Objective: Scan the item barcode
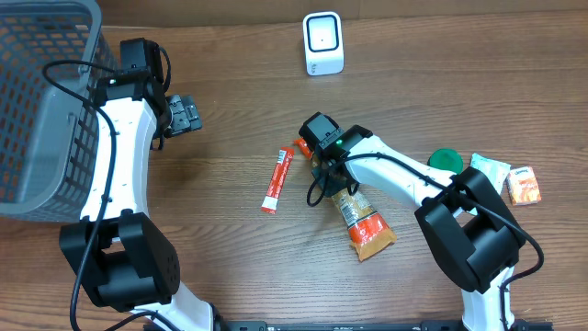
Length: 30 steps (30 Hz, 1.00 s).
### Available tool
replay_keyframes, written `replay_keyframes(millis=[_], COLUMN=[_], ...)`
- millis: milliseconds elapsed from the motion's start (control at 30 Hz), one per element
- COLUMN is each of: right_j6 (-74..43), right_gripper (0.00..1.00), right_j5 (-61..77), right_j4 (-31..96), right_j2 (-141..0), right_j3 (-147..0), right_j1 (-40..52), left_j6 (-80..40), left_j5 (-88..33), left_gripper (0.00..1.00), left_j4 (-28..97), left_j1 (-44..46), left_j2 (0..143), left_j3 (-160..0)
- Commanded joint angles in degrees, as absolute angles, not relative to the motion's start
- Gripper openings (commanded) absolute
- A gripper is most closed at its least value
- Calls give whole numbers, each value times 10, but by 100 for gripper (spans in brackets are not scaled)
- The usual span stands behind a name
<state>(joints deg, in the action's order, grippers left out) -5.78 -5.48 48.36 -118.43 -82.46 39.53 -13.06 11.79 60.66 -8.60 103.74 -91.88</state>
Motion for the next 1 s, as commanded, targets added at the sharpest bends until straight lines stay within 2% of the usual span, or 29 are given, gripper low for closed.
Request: replay_keyframes(millis=[0, 100, 133, 200, 267, 633, 667, 733, 767, 800, 967], right_j6=[-58, -60, -60, -60, -60, -58, -56, -56, -58, -65, -71], right_gripper=[28, 32, 37, 55, 61, 62, 55, 34, 20, 15, 14], right_j5=[-63, -63, -63, -63, -63, -81, -81, -81, -80, -80, -136], right_j4=[499, 517, 523, 531, 538, 539, 539, 542, 545, 549, 540], right_j2=[-1195, -1195, -1195, -1195, -1195, -1195, -1195, -1195, -1193, -1190, -1125], right_j3=[-843, -868, -876, -882, -882, -877, -877, -878, -881, -883, -883], right_j1=[396, 396, 396, 396, 396, 396, 396, 396, 396, 396, 411], left_j6=[-124, -124, -124, -124, -124, -124, -124, -124, -124, -124, -124], left_j5=[115, 115, 115, 115, 115, 115, 115, 115, 115, 115, 115], left_gripper=[100, 100, 100, 100, 100, 100, 100, 100, 100, 100, 100], left_j4=[607, 606, 606, 606, 606, 606, 606, 606, 606, 606, 606], left_j1=[-82, -82, -82, -82, -82, -82, -82, -82, -82, -82, -82], left_j2=[1033, 1033, 1033, 1033, 1033, 1033, 1033, 1033, 1033, 1033, 1033], left_j3=[-929, -929, -929, -929, -929, -929, -929, -929, -929, -929, -929])
